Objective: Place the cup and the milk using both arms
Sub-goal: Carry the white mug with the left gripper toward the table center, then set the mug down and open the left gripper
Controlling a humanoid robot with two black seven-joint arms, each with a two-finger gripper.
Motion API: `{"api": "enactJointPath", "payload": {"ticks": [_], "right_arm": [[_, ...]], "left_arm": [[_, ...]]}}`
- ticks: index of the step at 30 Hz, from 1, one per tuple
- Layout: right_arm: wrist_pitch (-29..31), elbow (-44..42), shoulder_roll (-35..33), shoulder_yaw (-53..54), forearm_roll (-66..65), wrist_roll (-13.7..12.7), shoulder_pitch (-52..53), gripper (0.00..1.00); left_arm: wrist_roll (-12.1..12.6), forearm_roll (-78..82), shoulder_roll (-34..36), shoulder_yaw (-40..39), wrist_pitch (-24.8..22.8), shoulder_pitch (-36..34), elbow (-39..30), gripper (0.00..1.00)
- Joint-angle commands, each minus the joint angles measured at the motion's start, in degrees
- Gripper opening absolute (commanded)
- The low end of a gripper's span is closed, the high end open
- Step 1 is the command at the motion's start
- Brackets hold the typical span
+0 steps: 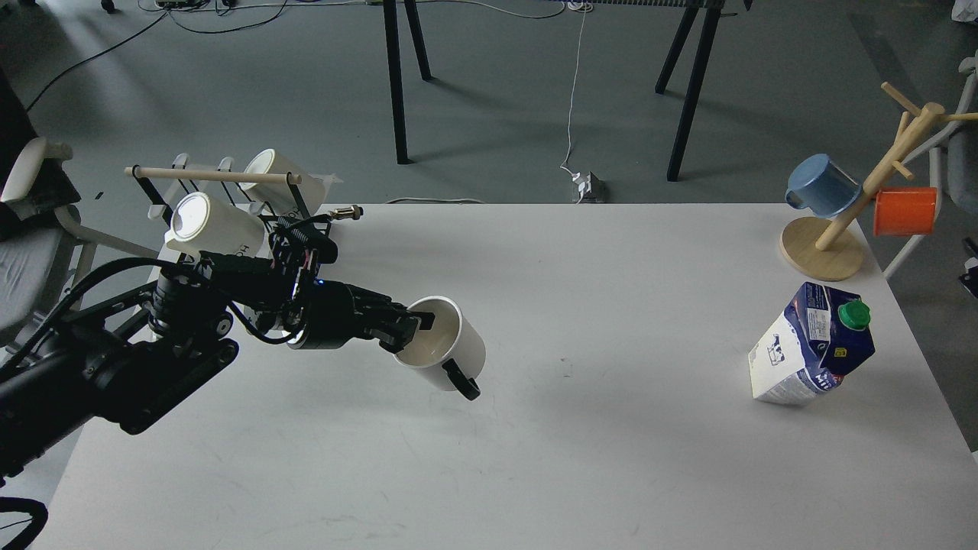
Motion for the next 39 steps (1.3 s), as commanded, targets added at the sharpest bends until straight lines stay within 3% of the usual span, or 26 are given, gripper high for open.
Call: {"api": "enactJointPath", "payload": {"ticks": [1, 7, 25, 27, 28, 29, 30, 35, 39], "right_arm": [[0.0, 0.0, 0.0, 0.0, 0.0, 0.0, 0.0, 0.96], [0.0, 0.0, -1.0, 0.0, 0.0, 0.0, -0.1, 0.96], [0.0, -0.1, -1.0, 0.0, 0.0, 0.0, -0.6, 0.96], [0.0, 0.0, -1.0, 0.0, 0.3, 0.0, -0.7, 0.96], [0.0, 0.1, -1.0, 0.1, 0.7, 0.0, -0.9, 0.96], [0.0, 0.1, -1.0, 0.3, 1.7, 0.0, -1.1, 0.96], [0.0, 0.4, -1.0, 0.3, 3.2, 0.0, -1.4, 0.96], [0.0, 2.9, -2.6, 0.3, 9.4, -0.1, -2.7, 0.96], [0.0, 4.9, -3.9, 0.3, 13.7, -0.1, -5.3, 0.96]], "left_arm": [[0.0, 1.2, -6.4, 0.3, 0.2, 0.0, 4.2, 0.09], [0.0, 4.1, -9.4, 0.5, 0.3, 0.6, 5.3, 0.10], [0.0, 4.0, -8.1, 0.1, -0.2, 3.4, 5.0, 0.24], [0.0, 3.4, -7.7, -0.3, -0.2, 3.4, 4.4, 0.34], [0.0, 2.2, -7.2, -0.3, -0.3, 3.4, 4.0, 0.46], [0.0, -0.1, -6.5, -0.5, -0.8, 3.4, 2.9, 0.64], [0.0, -2.8, -5.8, -0.5, -1.1, 3.4, 1.5, 0.71], [0.0, -17.6, -2.0, -1.4, -1.1, 2.4, -2.0, 0.84], [0.0, -27.7, 1.6, -4.7, -1.1, 1.8, -3.0, 0.87]]}}
